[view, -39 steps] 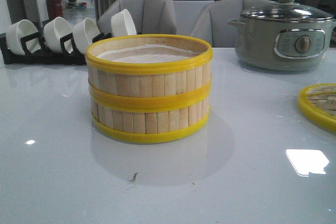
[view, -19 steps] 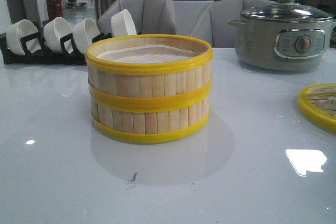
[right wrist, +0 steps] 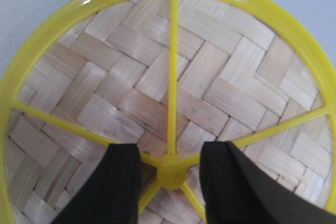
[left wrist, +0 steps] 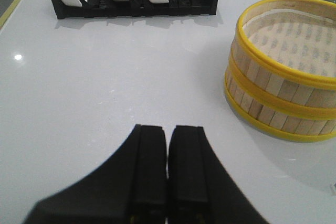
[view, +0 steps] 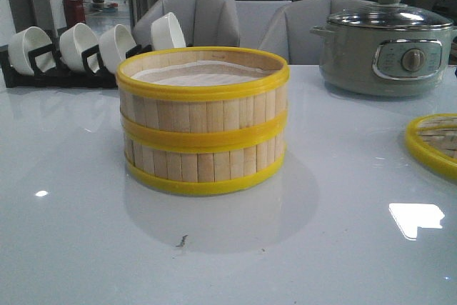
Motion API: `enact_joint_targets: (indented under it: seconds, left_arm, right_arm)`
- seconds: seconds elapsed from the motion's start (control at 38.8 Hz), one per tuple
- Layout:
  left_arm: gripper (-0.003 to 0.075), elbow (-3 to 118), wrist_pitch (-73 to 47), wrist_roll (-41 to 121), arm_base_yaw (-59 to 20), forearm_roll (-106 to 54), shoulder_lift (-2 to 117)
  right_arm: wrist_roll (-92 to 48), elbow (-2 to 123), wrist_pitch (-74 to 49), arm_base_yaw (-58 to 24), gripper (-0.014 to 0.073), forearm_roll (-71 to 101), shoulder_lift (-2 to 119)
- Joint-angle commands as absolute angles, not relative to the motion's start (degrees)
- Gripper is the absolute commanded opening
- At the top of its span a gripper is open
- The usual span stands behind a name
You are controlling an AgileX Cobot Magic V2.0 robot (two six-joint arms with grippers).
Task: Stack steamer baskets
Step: 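Grasp the center hub of the woven lid with the right gripper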
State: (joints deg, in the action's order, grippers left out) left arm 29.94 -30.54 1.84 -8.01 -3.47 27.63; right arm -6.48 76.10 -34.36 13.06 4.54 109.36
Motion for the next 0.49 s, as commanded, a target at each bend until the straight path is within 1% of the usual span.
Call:
enact_joint_targets:
  seconds: [0.0,0.34,0.39,0.46]
  left_arm:
    - [0.0086,31.64,-25.71,1.47,-8.08,-3.8,27.87]
    - [0.0086,31.64,-25.71,1.47,-8.08,-3.8,27.87]
    - [0.0086,31.64,-25.71,1.47,-8.08,-3.8,27.87]
    - [0.0086,31.64,-25.71,1.47,-8.08,-3.8,27.87]
  right_arm:
    - [-6.69,77.98,-32.21,13.05,0.0337,4.41,106.65]
    - [-6.69,77.98,-32.36,13.05,0.0337,4.53,107.62]
    - [-6.69,77.98,-32.17,13.05,0.0318,4.53,107.62]
    - [-6.69,77.98,-31.95,13.05,0.0242,4.53,107.62]
